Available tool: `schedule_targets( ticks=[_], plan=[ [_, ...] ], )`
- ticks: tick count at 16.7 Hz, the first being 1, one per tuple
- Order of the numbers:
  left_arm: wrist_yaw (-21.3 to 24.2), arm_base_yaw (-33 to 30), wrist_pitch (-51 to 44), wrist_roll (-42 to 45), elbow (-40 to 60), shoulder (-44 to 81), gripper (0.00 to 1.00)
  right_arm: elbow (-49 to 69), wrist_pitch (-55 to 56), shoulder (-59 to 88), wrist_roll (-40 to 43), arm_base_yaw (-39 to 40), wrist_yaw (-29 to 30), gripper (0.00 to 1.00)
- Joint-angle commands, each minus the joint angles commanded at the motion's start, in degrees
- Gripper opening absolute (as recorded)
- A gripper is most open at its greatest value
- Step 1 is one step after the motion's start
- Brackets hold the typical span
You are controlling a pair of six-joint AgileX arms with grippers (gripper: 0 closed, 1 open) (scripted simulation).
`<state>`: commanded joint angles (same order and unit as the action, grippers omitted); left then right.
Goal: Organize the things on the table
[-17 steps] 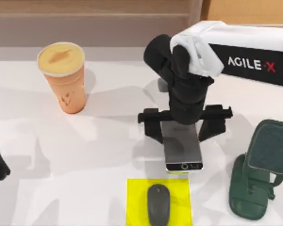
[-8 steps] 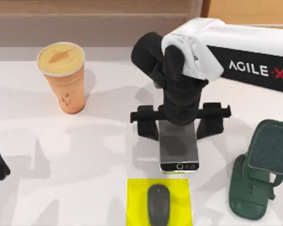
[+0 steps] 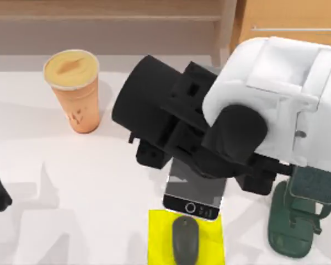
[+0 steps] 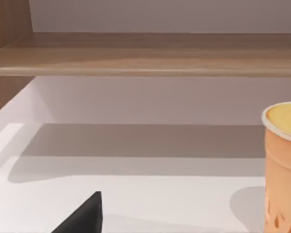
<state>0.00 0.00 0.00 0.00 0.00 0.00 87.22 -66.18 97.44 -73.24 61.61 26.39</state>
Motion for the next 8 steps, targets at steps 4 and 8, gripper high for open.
schedule_targets(
  ticks=[4, 8],
  plan=[
    [0.0, 0.0, 0.0, 0.0, 0.0, 0.0, 1.00, -14.7, -1.7, -8.4, -11.1, 4.5, 16.1, 0.00],
    [0.0, 0.0, 0.0, 0.0, 0.0, 0.0, 1.00, -29.5, -4.3, -18.2, -17.2, 10.7, 30.5, 0.00]
  ],
)
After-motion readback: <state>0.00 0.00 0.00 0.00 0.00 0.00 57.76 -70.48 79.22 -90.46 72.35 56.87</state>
